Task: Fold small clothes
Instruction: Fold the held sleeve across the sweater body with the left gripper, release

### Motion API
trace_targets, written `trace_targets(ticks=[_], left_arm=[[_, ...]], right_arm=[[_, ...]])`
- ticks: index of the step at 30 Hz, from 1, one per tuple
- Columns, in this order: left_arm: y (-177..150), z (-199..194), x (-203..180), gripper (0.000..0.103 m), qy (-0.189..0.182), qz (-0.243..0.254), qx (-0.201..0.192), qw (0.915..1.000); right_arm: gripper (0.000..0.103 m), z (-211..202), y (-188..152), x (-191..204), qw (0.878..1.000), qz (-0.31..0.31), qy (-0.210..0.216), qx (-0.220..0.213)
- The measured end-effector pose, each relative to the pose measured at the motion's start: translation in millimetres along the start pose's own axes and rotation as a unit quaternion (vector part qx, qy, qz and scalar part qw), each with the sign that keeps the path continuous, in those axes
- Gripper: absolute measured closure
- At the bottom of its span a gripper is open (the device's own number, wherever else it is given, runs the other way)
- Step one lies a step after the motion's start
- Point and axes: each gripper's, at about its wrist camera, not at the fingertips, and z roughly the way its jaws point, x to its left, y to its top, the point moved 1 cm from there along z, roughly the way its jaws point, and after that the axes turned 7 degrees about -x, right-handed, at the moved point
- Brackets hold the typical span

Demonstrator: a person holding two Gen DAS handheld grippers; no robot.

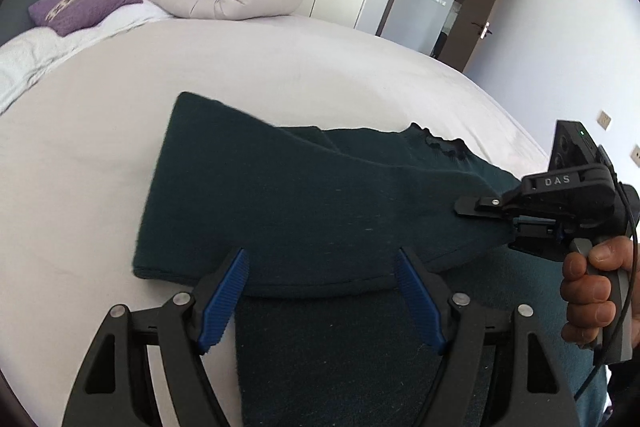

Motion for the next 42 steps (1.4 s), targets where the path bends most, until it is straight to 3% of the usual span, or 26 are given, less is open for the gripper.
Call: trace_targets(ticks=[6,13,18,21,23,24,28,34,42], left_arm=[[-1.0,-2.7,14.3,0.029,-0.016,-0.040,0.003,0.9991],[14.8,-22.3,28.3,0.029,-0.011,-0.074,-0.047,0.9961],[42.1,-9.6,29.6,0.068,0.000,-0.045,-0.032,0.9985],[60.1,-0.3,23.1,0.083,0.001,-0.022,-0.024,0.9995],[66.5,15.6,12.2,0.086,0.001,0.006,0.001,1.0000],[66.8,24.6,6.2,0.094,0.000,0.020,0.013,0.9997],[60.1,56.6,-10.1,0.095,0.019,0.067,0.046,0.9965],[47.7,86.8,-5.0,0.095,0.041,0.077,0.081,0.9929],[41.9,91.4,-3.0,0.094,0.040,0.087,0.071,0.9928]], right_arm=[[0.096,-45.2,37.6,-13.6,0.997,-0.028,-0.051,-0.060],[0.096,-92.1,61.6,-51.4,0.992,-0.018,-0.084,-0.091],[0.096,-111.2,66.6,-80.8,0.991,0.006,-0.094,-0.100],[0.096,-120.4,70.1,-88.1,0.989,0.006,-0.098,-0.108],[0.096,-120.0,71.0,-92.3,0.989,0.001,-0.105,-0.107],[0.096,-119.0,69.0,-94.0,0.988,0.000,-0.108,-0.107],[0.096,-109.2,64.6,-101.5,0.988,0.004,-0.110,-0.105],[0.096,-124.2,53.3,-119.5,0.989,0.006,-0.101,-0.104],[0.096,-130.6,43.2,-137.8,0.990,0.029,-0.087,-0.108]])
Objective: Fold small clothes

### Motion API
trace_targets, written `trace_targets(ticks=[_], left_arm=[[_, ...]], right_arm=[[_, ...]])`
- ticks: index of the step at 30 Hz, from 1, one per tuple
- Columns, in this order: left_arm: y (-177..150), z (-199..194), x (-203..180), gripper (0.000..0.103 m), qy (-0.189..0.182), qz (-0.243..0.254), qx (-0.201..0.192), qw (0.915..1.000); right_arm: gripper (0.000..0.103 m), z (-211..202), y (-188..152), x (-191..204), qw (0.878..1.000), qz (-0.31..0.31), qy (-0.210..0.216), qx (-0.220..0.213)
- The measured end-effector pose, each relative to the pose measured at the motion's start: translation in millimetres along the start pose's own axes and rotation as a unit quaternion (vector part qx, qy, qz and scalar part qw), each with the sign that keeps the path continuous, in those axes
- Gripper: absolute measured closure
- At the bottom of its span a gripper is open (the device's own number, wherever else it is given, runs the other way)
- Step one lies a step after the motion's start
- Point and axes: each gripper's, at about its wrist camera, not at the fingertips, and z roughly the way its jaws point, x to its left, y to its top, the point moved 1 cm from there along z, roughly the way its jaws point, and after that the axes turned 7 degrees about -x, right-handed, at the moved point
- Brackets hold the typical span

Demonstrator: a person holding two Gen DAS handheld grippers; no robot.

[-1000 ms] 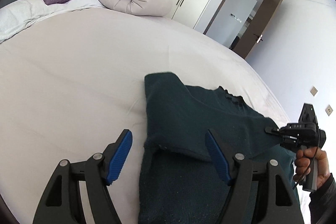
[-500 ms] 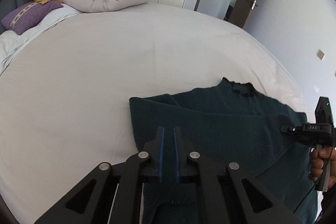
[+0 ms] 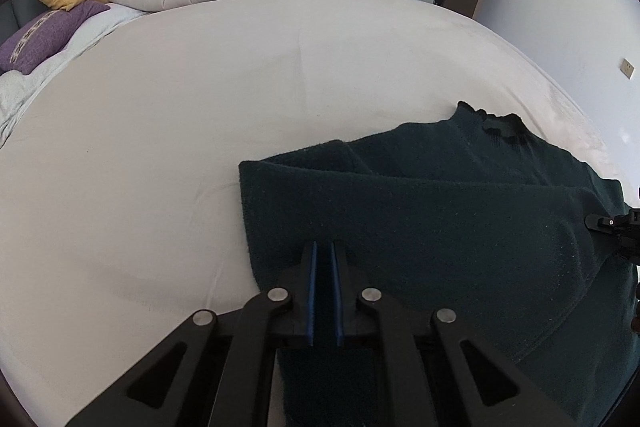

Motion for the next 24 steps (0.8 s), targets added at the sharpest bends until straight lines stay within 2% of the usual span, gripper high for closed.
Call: trace_targets(ticks=[2,4,6,7,9,11,13,15,16,18,20,21,22,23,24], left_arm=[[3.6,-15.3,-3.1,0.095,-0.003,-0.003,-0.011,0.9999],[4.7,-25.2,-12.4,0.092,0.000,0.019,-0.031,0.9993],[-3.4,-4.1,-17.2,0.086,0.018,0.045,0.010,0.9988],[-5.2,-0.9,-13.0,0.086,0.011,0.037,0.003,0.9993],[-3.1,-1.6,-5.0,0.085,-0.002,0.015,0.000,0.9999],[-0.6,-5.8,-5.1,0.084,-0.001,0.015,0.001,0.9999],[-0.6,-13.5,-6.0,0.076,0.000,0.012,-0.002,0.9999],[-1.3,-24.8,-6.4,0.054,-0.008,-0.010,-0.009,0.9999],[-1.2,-31.3,-8.5,0.048,-0.014,-0.019,-0.015,0.9996],[-0.7,-43.9,-17.3,0.028,-0.023,-0.030,-0.027,0.9989],[0.0,-52.6,-31.8,0.023,-0.050,-0.042,-0.031,0.9974],[0.4,-55.6,-41.0,0.022,-0.067,-0.049,-0.028,0.9962],[0.5,-57.5,-49.9,0.021,-0.084,-0.055,-0.025,0.9946],[0.6,-58.9,-60.4,0.019,-0.103,-0.062,-0.020,0.9925],[0.1,-59.3,-70.8,0.015,-0.119,-0.068,-0.016,0.9904]], right_arm=[[0.096,-2.3,-0.6,-3.3,1.000,0.011,0.007,0.000],[0.096,-9.4,-4.3,4.3,1.000,-0.004,-0.004,-0.004],[0.096,-12.9,-8.2,10.2,1.000,-0.020,-0.014,-0.010],[0.096,-11.1,-9.5,7.5,1.000,-0.013,-0.015,-0.010],[0.096,-5.9,-10.2,-3.5,1.000,0.014,0.002,-0.008],[0.095,-6.6,-9.0,-14.3,0.998,0.041,0.039,-0.006],[0.094,-14.2,-7.4,-26.5,0.995,0.078,0.066,-0.002],[0.091,-32.5,-6.9,-39.7,0.991,0.106,0.073,-0.021],[0.089,-49.4,-7.6,-47.4,0.990,0.110,0.074,-0.047],[0.088,-93.9,-11.9,-67.9,0.986,0.112,0.059,-0.108],[0.082,-132.6,-18.7,-95.5,0.979,0.134,0.044,-0.146],[0.076,-159.6,-25.1,-119.6,0.972,0.158,0.033,-0.171],[0.063,-176.3,-29.5,-136.0,0.966,0.176,0.023,-0.187],[0.052,-201.2,-36.6,-161.3,0.955,0.204,0.007,-0.213],[0.035,-224.3,-44.0,-185.5,0.941,0.233,-0.007,-0.243]])
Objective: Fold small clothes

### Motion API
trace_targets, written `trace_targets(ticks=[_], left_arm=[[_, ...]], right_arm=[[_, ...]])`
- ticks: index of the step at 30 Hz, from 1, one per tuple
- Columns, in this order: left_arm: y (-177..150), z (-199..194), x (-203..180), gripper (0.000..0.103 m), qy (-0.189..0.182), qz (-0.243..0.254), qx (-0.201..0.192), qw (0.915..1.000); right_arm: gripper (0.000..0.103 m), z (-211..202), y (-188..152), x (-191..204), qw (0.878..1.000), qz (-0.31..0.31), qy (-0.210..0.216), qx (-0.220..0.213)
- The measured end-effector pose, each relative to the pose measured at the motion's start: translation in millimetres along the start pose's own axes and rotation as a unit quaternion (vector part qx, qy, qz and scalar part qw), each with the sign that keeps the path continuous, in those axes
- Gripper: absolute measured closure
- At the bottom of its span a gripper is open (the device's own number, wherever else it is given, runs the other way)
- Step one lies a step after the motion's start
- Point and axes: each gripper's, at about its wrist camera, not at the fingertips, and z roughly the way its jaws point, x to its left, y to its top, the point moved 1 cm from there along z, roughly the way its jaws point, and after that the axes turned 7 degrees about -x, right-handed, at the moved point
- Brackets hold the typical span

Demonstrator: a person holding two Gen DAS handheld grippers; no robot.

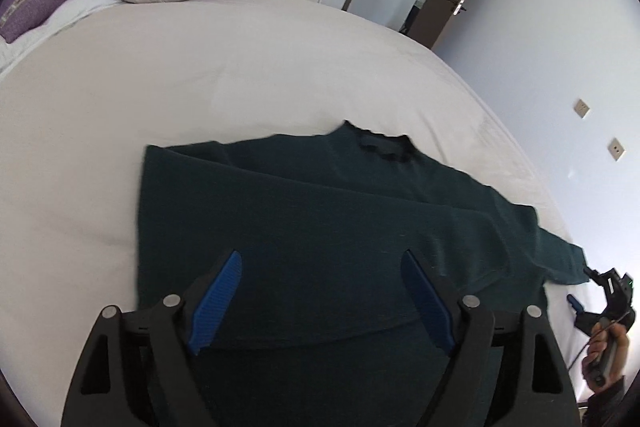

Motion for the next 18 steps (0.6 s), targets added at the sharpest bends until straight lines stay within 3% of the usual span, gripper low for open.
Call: trace_targets(ticks=[2,5,8,11,14,16,18], left_arm=[[-3.7,5.4,-18.0,0.012,-0.029,-0.016,0.010,0.9994],[-10.0,19.1,-34.2,0.012,-0.064,-0.058,0.032,0.9957],[-18.3,31.2,-45.7,0.012,-0.076,-0.092,0.048,0.9917],[-25.5,36.4,-55.3,0.012,-0.075,-0.090,0.058,0.9914],[-28.7,40.5,-58.1,0.012,-0.078,-0.089,0.065,0.9908],[-29.9,41.5,-55.3,0.012,-0.079,-0.096,0.067,0.9900],[-29.3,42.0,-51.4,0.012,-0.084,-0.100,0.069,0.9890]], right_arm=[[0.034,-28.7,21.8,-32.2,0.998,0.043,-0.004,-0.048],[0.034,-54.6,50.7,-61.4,0.993,0.089,0.011,-0.080],[0.035,-51.5,72.8,-68.1,0.990,0.102,0.010,-0.092],[0.036,-31.8,88.4,-68.7,0.988,0.125,0.018,-0.090],[0.048,-11.1,97.6,-61.9,0.987,0.128,0.021,-0.093],[0.074,-0.6,99.1,-59.7,0.986,0.133,0.029,-0.096],[0.090,9.5,96.9,-58.2,0.988,0.127,0.010,-0.088]])
